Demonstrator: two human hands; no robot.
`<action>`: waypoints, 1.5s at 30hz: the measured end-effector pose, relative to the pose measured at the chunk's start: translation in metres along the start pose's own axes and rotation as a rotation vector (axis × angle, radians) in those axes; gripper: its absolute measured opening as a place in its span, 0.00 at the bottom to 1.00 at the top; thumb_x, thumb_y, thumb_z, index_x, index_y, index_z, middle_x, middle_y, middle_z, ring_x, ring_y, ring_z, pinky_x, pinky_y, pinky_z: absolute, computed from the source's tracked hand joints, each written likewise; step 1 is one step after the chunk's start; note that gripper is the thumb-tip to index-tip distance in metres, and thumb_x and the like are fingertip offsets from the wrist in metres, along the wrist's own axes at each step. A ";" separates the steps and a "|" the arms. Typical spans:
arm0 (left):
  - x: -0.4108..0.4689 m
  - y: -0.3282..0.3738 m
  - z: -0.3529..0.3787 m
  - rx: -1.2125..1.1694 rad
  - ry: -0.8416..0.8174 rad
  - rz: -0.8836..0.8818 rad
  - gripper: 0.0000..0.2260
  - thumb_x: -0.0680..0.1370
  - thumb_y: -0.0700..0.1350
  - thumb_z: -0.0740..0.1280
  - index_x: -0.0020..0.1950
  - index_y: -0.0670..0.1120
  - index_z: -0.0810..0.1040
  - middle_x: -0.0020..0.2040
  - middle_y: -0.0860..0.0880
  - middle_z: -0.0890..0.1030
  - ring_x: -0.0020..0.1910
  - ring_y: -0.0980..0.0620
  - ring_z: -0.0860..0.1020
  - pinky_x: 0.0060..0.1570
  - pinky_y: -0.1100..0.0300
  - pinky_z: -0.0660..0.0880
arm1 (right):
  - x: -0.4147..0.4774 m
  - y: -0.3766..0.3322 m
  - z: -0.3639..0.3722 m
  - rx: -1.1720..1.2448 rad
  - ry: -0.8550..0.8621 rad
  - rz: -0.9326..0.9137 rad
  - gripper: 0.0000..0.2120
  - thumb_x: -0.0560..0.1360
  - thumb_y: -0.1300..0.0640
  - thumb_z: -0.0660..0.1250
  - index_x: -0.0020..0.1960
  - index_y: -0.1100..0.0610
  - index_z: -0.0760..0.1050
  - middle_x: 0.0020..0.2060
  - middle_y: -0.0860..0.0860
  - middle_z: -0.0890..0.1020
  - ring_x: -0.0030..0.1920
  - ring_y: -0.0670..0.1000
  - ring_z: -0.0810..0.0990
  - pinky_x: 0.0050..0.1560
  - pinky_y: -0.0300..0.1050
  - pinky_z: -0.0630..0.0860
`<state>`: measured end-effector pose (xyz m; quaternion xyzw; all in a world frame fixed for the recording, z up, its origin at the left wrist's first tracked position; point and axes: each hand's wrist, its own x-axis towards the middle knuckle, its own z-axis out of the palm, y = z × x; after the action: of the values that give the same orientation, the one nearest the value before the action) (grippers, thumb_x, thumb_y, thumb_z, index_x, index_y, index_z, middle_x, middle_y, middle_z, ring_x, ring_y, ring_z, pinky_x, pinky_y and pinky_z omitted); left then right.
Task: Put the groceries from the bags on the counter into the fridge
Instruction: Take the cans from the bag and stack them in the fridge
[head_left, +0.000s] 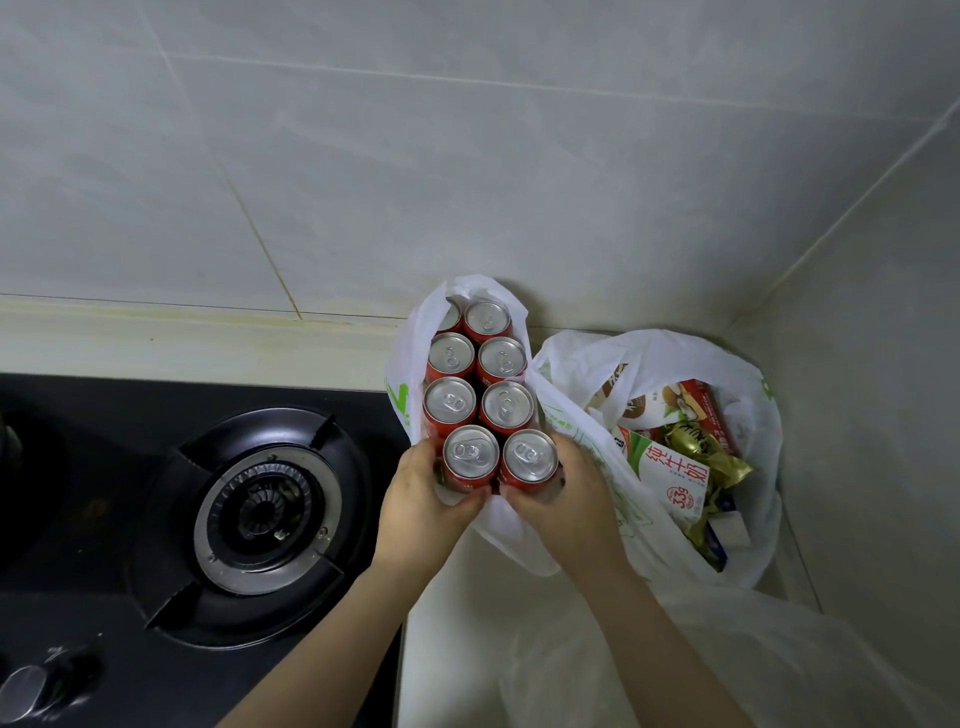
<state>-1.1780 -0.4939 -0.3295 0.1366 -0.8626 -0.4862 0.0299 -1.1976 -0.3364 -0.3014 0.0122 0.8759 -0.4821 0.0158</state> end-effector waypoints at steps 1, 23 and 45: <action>0.001 0.000 0.000 -0.002 -0.002 0.004 0.18 0.66 0.52 0.76 0.51 0.53 0.74 0.48 0.56 0.79 0.49 0.56 0.77 0.46 0.58 0.76 | -0.001 -0.001 -0.001 -0.004 0.007 -0.009 0.17 0.64 0.54 0.75 0.47 0.39 0.73 0.44 0.36 0.81 0.49 0.38 0.78 0.49 0.38 0.75; 0.004 0.007 -0.008 0.098 -0.057 0.223 0.23 0.61 0.50 0.78 0.53 0.49 0.78 0.48 0.57 0.74 0.46 0.62 0.73 0.48 0.77 0.66 | -0.004 0.002 -0.005 0.091 -0.019 -0.030 0.13 0.64 0.56 0.77 0.45 0.50 0.77 0.41 0.46 0.83 0.45 0.46 0.81 0.47 0.53 0.79; -0.023 0.124 -0.098 -0.573 0.029 0.204 0.25 0.61 0.53 0.78 0.56 0.51 0.79 0.53 0.50 0.83 0.52 0.53 0.82 0.51 0.57 0.78 | -0.031 -0.102 -0.079 0.531 0.100 -0.176 0.21 0.66 0.63 0.77 0.56 0.51 0.79 0.51 0.49 0.85 0.53 0.48 0.83 0.50 0.40 0.79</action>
<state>-1.1633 -0.5085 -0.1715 0.0422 -0.6990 -0.7022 0.1284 -1.1717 -0.3244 -0.1714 -0.0366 0.7164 -0.6929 -0.0732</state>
